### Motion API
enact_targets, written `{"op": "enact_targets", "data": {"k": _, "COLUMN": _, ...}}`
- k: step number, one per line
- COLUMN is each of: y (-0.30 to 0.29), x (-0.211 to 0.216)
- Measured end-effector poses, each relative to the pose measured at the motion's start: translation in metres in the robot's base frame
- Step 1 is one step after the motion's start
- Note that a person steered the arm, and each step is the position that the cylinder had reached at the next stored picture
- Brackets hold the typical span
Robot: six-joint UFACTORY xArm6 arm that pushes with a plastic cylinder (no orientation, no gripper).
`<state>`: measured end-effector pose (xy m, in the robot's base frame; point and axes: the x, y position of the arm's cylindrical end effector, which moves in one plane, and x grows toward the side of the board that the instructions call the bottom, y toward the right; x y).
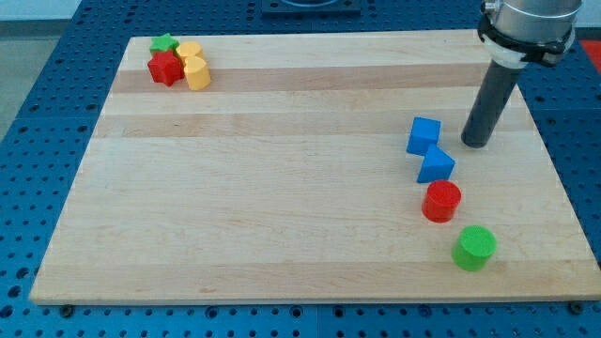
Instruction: Move the blue cube parallel to the left of the blue triangle
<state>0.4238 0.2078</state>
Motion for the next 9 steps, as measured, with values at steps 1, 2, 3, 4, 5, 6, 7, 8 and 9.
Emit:
{"op": "enact_targets", "data": {"k": 1, "y": -0.017, "x": 0.0}}
{"op": "enact_targets", "data": {"k": 2, "y": -0.07, "x": -0.002}}
{"op": "enact_targets", "data": {"k": 3, "y": -0.116, "x": -0.002}}
{"op": "enact_targets", "data": {"k": 4, "y": -0.144, "x": -0.01}}
{"op": "enact_targets", "data": {"k": 5, "y": -0.186, "x": -0.018}}
{"op": "enact_targets", "data": {"k": 6, "y": -0.241, "x": -0.018}}
{"op": "enact_targets", "data": {"k": 7, "y": -0.299, "x": -0.018}}
{"op": "enact_targets", "data": {"k": 8, "y": -0.319, "x": -0.017}}
{"op": "enact_targets", "data": {"k": 9, "y": -0.32, "x": -0.02}}
